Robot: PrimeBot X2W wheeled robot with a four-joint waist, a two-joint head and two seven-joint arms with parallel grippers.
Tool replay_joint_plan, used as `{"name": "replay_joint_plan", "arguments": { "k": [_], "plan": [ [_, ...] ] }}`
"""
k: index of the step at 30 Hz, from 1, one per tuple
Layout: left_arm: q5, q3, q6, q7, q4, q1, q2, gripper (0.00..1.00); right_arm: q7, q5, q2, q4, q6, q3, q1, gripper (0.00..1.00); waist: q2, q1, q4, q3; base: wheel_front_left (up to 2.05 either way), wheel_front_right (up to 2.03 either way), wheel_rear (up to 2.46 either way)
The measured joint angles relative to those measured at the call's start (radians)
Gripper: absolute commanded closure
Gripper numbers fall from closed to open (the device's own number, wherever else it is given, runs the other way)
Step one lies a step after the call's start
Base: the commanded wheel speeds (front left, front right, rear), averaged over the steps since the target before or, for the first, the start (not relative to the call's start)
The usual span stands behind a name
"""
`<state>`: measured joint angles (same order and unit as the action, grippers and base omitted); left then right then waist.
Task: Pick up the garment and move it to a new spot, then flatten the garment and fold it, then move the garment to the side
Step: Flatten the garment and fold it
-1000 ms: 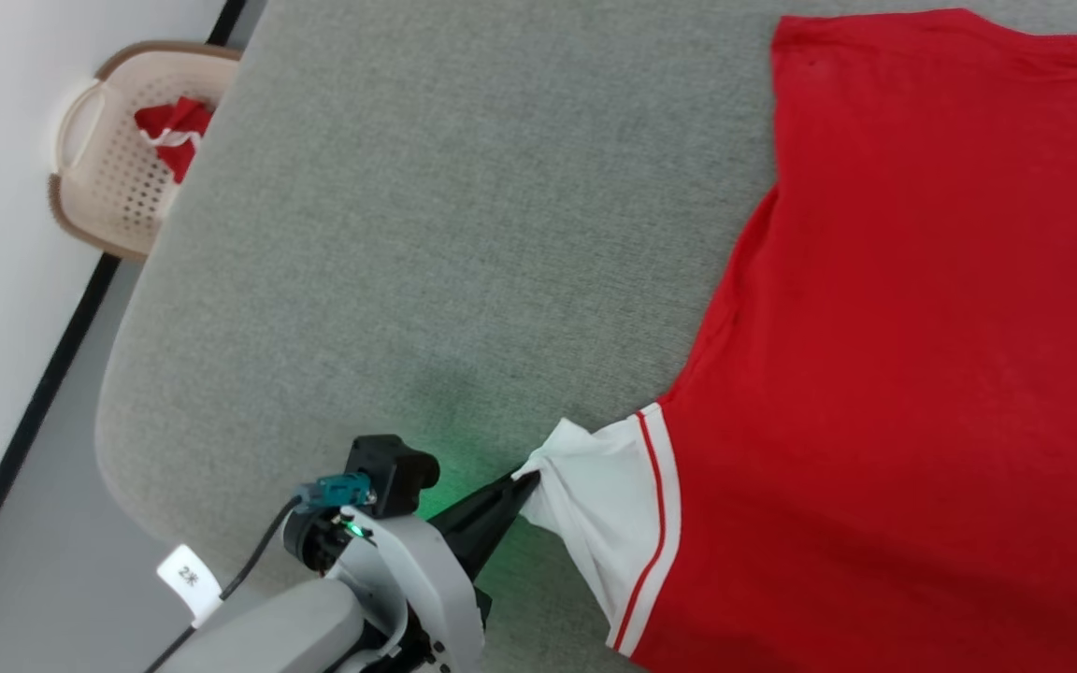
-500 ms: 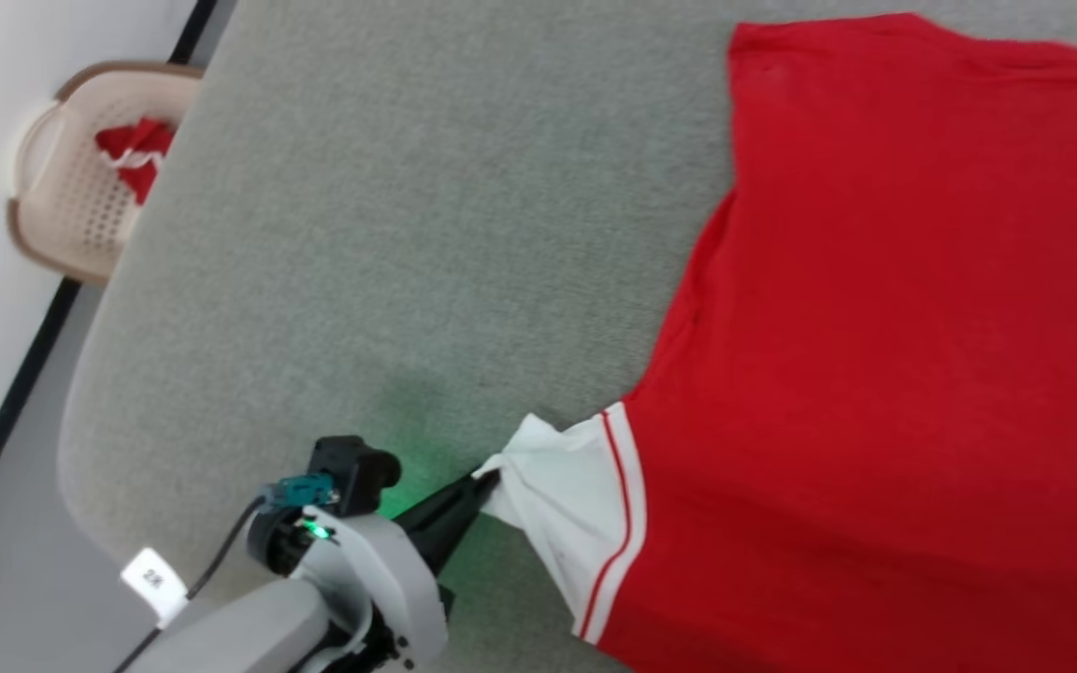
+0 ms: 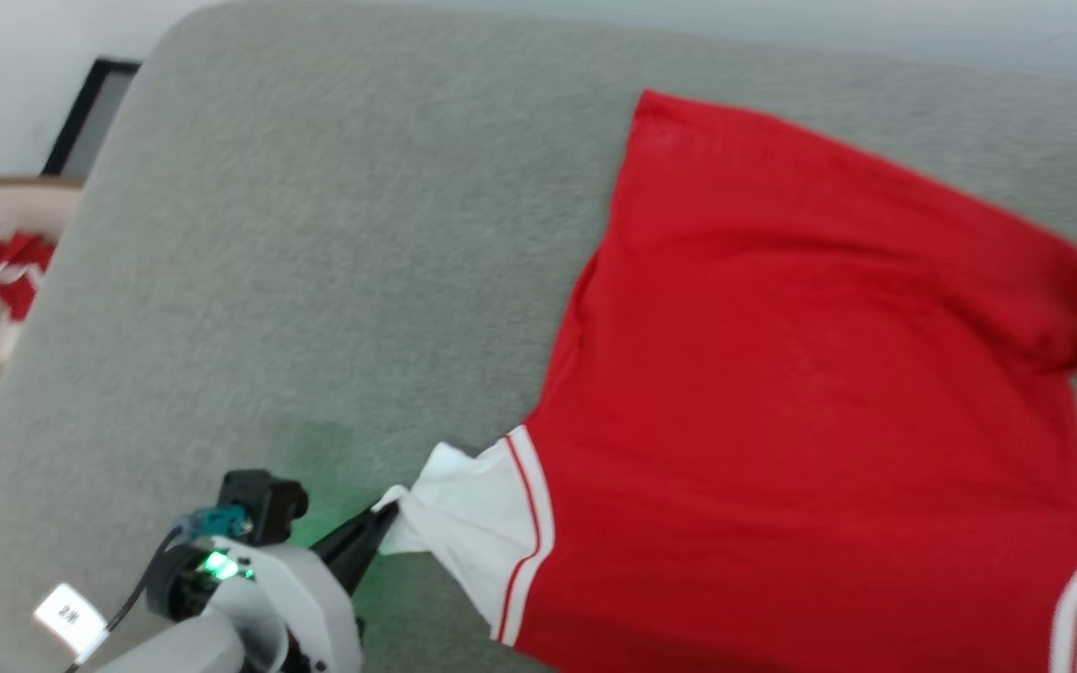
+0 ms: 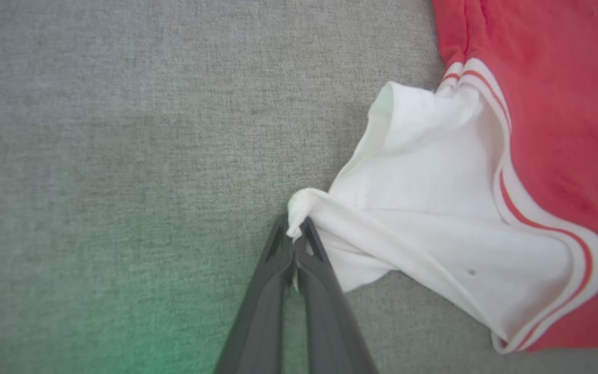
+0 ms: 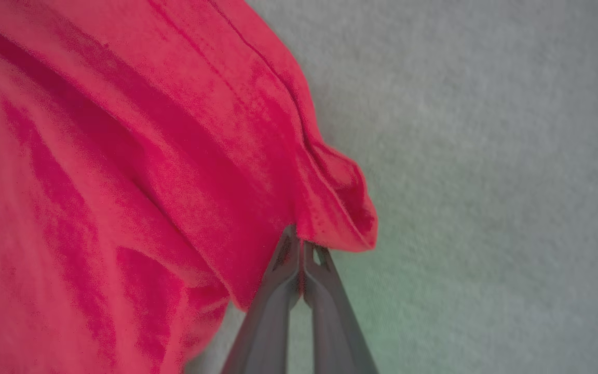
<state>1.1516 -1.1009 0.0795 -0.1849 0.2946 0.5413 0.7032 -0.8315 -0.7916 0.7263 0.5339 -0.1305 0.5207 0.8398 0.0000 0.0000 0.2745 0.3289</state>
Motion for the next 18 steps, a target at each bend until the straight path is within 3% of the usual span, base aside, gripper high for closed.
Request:
{"name": "replay_joint_plan", "arguments": {
  "k": [10,18],
  "plan": [
    [0.019,0.009,0.041,0.006,-0.054,-0.043,0.065,1.00,0.028,-0.090,0.071,-0.238,0.000,-0.059,-0.334,1.00,0.0000,0.0000,-0.112,-0.070,0.00,0.00,0.00],
    [0.025,0.012,0.061,0.010,-0.088,-0.052,0.088,1.00,0.076,-0.076,0.028,-0.299,-0.001,-0.178,-0.558,1.00,0.0000,0.0000,-0.170,-0.098,0.00,0.00,0.00]
  ]
}}
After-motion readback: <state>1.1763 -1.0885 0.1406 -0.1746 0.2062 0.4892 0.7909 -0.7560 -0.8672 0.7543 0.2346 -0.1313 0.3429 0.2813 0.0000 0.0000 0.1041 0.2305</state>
